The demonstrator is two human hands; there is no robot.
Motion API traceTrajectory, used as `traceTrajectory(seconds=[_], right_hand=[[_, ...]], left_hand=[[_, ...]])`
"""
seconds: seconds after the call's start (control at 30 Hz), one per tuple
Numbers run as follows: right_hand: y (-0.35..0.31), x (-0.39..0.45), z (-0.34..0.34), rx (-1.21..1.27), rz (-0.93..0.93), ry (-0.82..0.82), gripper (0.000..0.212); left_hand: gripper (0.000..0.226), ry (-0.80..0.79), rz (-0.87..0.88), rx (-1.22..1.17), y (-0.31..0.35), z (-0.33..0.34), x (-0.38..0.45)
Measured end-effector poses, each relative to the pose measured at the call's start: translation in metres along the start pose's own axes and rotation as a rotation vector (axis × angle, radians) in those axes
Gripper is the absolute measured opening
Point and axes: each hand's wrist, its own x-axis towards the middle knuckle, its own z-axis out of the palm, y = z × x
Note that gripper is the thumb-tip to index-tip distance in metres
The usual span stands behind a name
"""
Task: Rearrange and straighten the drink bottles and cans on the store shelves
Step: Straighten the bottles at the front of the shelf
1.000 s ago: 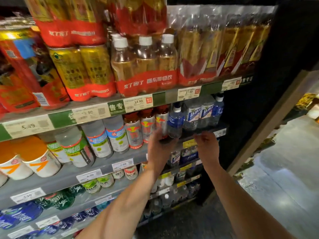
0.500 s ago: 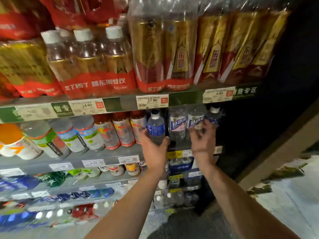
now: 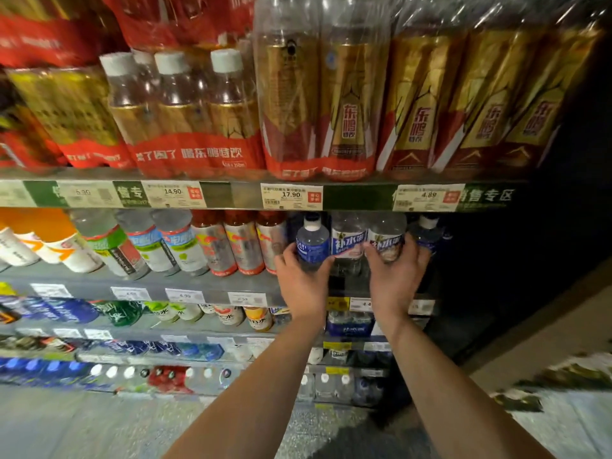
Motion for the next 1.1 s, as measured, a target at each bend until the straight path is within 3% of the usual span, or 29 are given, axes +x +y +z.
traceTrajectory(seconds=[0.17,0.37,0.53,0.73,0.83,1.1], right_hand=[[-0.008,-0.006,0.000,-0.001,0.028,0.035,0.077],[-0.003,-0.004,-0.004,0.050,0.039,0.026,0.081],[0.001,-0.011,-0.010,0.135,0.013,0.039,0.061],[0.008,-0.025,-0.021,0.255,0.076,0.035,0.052],[0.009,-0.042,-0.028,0.198,0.044,0.078,0.058],[-0.012,-0.103,-0.018,0.349,-0.057,0.141,0.069]], left_hand=[[0.060,0.013,-0.035,-0.020,0.005,-0.001,-0.002],[0.063,-0.034,-0.057,-0.024,0.004,-0.008,0.000],[0.085,-0.108,-0.009,-0.037,-0.005,-0.023,-0.002],[0.072,-0.180,0.004,-0.213,-0.021,-0.049,-0.003],[0.063,-0.157,-0.005,-0.292,-0.026,-0.070,-0.002],[0.056,-0.128,-0.023,-0.398,-0.039,-0.130,0.020]])
